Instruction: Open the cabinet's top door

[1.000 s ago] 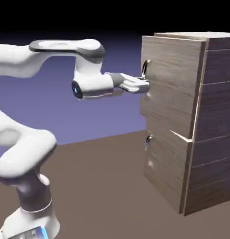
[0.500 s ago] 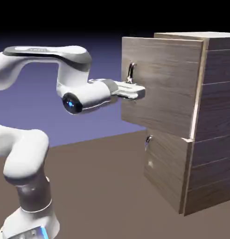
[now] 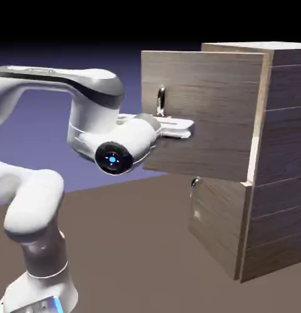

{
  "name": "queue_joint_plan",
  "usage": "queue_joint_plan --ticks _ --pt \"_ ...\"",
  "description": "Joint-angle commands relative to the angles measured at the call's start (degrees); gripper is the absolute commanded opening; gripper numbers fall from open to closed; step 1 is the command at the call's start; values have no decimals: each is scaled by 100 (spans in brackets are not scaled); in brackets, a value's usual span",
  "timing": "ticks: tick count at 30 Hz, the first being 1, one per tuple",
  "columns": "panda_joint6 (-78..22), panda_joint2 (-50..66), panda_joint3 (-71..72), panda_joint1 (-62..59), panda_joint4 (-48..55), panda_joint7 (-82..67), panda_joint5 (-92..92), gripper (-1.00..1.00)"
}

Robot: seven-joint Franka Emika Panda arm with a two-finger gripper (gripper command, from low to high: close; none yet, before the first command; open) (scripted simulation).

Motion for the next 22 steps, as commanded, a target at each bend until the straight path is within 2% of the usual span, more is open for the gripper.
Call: queue_joint_plan --ticks 1,11,22 --pt "-247 150 -208 44 129 -39 -206 -100" --pt "-2735 1995 -2183 1073 1931 -607 -1667 -100" --pt "-5175 4110 -4015 2452 3887 -1557 -2052 -100"
